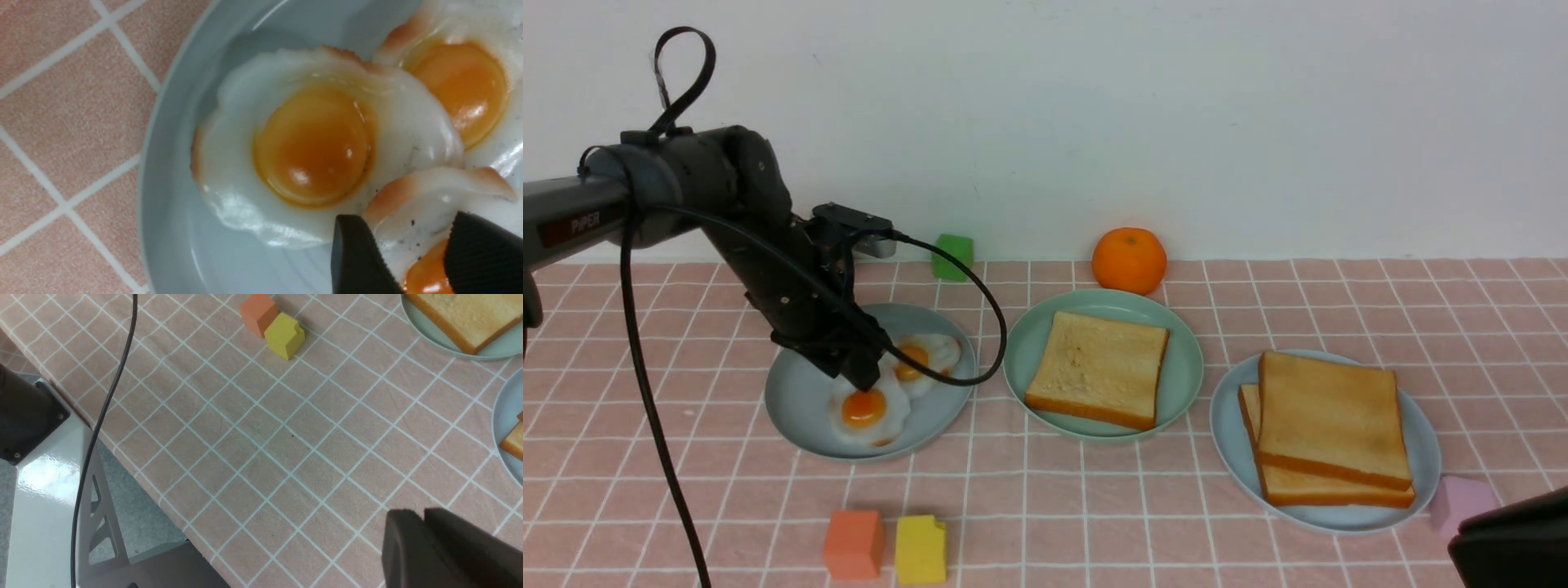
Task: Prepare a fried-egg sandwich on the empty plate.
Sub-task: Grab a fried egg with your left arm
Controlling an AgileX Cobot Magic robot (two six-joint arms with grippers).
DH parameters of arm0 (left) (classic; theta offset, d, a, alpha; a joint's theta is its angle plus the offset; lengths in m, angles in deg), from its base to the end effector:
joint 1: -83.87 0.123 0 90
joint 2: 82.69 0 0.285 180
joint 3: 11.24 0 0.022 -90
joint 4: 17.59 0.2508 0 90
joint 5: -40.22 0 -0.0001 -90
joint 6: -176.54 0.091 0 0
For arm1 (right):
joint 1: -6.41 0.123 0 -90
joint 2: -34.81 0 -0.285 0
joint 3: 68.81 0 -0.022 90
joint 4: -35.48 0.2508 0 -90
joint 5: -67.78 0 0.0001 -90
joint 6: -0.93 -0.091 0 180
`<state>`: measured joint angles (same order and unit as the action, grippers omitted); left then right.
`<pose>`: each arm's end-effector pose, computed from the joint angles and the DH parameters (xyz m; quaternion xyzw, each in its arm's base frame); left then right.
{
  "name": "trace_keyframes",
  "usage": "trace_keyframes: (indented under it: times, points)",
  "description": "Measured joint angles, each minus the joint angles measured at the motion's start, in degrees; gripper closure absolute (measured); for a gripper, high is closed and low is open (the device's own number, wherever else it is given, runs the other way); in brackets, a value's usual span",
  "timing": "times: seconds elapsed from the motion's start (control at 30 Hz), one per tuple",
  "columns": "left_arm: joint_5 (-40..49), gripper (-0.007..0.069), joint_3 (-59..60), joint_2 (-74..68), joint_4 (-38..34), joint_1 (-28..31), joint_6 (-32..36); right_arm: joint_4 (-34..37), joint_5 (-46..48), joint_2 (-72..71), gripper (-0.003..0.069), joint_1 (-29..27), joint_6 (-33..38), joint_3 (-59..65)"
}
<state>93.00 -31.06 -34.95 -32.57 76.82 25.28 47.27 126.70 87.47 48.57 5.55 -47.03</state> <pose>0.4502 -0.0746 0.1728 0.2404 0.9556 -0.0871 0.1465 0.0846 0.0981 0.3771 -0.3499 0.8439 0.2231 0.3401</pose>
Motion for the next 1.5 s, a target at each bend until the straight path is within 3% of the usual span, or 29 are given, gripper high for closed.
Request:
trace_keyframes:
  times: [0.17, 0.4, 0.53, 0.83, 1.17, 1.5]
  points:
    - [0.9, 0.0415, -0.11, 0.0, 0.0, 0.0, 0.0, 0.0, 0.0, 0.0, 0.0564, 0.0, 0.02, 0.0]
    - [1.27, 0.0463, -0.21, 0.64, 0.0, 0.18, -0.05, 0.0, 0.0, 0.0, 0.0564, 0.0, 0.07, 0.0]
    - [2.2, 0.0601, 0.17, 4.01, -0.07, 0.18, -0.07, 0.0, 0.0, 0.0, 0.0563, 0.0, 0.07, 0.0]
    - [3.36, 0.0612, 0.24, 12.55, -2.59, -0.07, -0.07, -1.74, 0.0, 0.0, 0.0563, 0.0, 0.07, 0.0]
    - [4.73, 0.0612, 0.24, 12.84, -5.36, -0.07, 0.14, -1.72, 0.0, 0.0, 0.0563, 0.0, 0.01, 0.0]
    - [4.27, 0.0612, 2.75, 12.84, -0.42, -0.07, 0.14, -1.72, 0.28, 0.0, 0.0563, 0.0, 0.01, 0.0]
